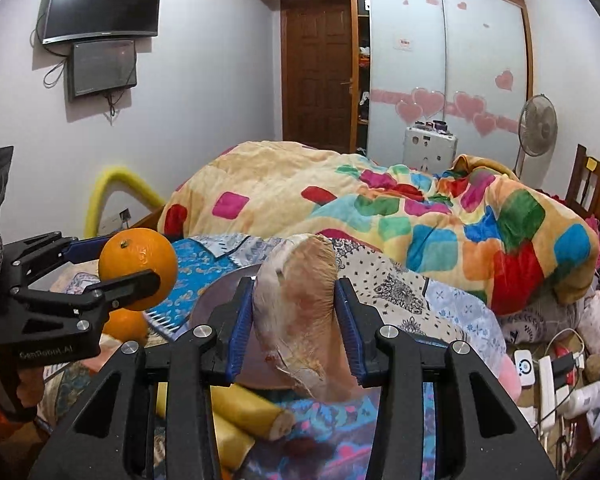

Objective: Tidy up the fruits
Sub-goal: 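Lower the orange onto the purple plate with the left gripper while the right places the pomelo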

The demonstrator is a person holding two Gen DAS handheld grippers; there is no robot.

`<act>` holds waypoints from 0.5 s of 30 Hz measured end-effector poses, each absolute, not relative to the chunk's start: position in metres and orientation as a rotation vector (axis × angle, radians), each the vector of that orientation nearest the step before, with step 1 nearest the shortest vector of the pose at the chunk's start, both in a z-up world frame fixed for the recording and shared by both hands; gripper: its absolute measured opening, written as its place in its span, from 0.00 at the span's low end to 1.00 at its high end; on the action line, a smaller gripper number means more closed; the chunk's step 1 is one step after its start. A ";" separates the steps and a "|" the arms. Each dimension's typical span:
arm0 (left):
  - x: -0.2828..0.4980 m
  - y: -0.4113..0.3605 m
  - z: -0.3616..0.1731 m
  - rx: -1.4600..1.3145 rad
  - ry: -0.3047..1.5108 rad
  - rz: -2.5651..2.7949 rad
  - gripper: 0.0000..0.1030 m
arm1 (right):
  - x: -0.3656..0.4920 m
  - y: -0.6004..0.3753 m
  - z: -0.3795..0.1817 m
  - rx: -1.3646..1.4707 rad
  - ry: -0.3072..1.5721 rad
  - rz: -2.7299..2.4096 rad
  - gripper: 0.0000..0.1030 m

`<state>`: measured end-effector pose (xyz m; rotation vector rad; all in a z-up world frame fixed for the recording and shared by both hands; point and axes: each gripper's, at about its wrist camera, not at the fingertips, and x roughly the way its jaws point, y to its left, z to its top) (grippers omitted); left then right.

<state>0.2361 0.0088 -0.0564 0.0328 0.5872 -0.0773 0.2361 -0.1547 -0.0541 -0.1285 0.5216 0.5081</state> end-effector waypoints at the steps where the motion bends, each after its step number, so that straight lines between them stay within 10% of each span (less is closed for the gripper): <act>1: 0.241 0.009 -0.057 0.033 0.590 -0.078 0.64 | 0.241 -0.153 -0.057 -0.128 0.529 0.506 0.35; 15: 0.307 0.012 -0.093 0.019 0.759 -0.095 0.64 | 0.300 -0.137 -0.101 -0.143 0.698 0.517 0.34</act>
